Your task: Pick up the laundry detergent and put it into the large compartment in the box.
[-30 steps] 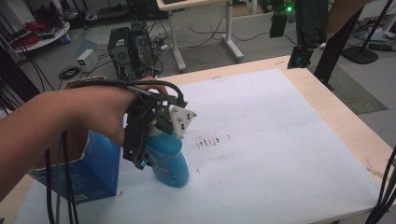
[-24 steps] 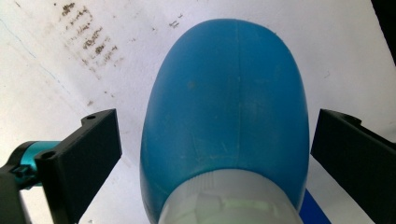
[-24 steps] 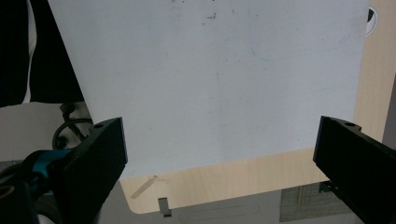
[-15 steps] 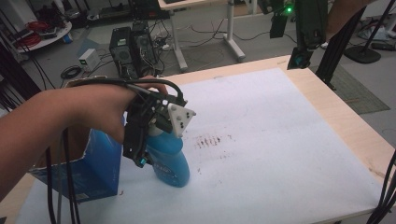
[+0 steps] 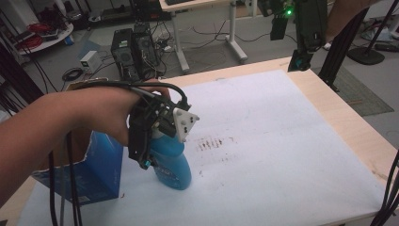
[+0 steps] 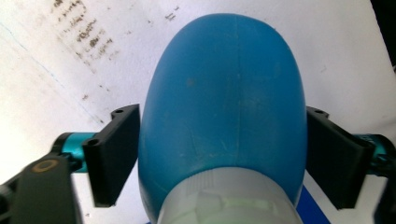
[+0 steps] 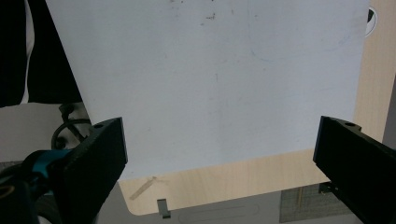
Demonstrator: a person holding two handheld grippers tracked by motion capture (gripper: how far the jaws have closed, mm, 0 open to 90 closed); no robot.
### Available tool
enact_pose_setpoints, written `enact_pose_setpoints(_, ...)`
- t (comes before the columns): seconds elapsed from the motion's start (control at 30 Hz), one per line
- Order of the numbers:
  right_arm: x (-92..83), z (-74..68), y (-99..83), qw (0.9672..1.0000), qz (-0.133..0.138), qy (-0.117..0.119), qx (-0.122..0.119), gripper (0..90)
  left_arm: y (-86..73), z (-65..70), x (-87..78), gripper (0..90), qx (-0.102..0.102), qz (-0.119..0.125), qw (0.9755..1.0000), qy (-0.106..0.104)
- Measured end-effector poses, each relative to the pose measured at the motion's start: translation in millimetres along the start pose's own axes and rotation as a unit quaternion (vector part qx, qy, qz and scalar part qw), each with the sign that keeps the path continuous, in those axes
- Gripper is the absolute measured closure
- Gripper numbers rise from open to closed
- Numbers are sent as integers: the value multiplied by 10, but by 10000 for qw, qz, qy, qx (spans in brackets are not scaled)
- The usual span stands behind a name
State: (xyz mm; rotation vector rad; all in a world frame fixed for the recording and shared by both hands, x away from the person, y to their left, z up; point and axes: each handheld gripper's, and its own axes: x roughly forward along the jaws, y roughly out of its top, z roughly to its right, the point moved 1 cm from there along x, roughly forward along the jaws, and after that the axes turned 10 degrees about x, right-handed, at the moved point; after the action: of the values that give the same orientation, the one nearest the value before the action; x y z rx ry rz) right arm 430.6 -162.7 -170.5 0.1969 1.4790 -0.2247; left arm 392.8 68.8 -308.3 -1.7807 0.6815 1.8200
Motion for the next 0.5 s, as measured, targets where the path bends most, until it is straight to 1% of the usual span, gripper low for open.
enact_pose_setpoints(0.03, 0, 0, 0, 10000, 0, 0, 0, 19, 0, 0, 0, 193, 0, 0, 10000, 0)
enact_pose_setpoints(0.07, -3, -2, -3, 10000, -7, -3, 19, 19, -3, -8, -1, 193, 30, -64, 10000, 22)
enact_pose_setpoints(0.17, 1, 5, -18, 10000, -6, -9, 19, 19, -1, -9, -1, 195, 38, -77, 10000, 25)
enact_pose_setpoints(0.2, 1, 6, -18, 10000, -5, -10, 16, 19, 0, -4, 1, 201, -2, -40, 10000, 6)
enact_pose_setpoints(0.27, 1, 9, -20, 10000, -7, -15, -3, 19, 2, -5, -1, 216, -1, -45, 10000, -5)
enact_pose_setpoints(0.3, 1, 3, -20, 10000, -29, -18, 44, 19, 11, -2, 2, 218, -13, -44, 10000, 3)
enact_pose_setpoints(0.33, 1, 3, -20, 10000, -29, -18, 44, 19, 11, -2, 2, 226, -13, -44, 10000, 3)
enact_pose_setpoints(0.37, 6, 5, -17, 10000, -20, -16, 21, 19, 19, -2, -4, 226, 33, -47, 10000, -35)
enact_pose_setpoints(0.4, 6, 5, -17, 10000, -20, -16, 21, 19, 19, -2, -4, 244, 33, -47, 10000, -35)
enact_pose_setpoints(0.5, 7, 5, -7, 10000, -22, -9, 2, 19, 30, 3, -19, 252, 26, 2, 10000, -11)
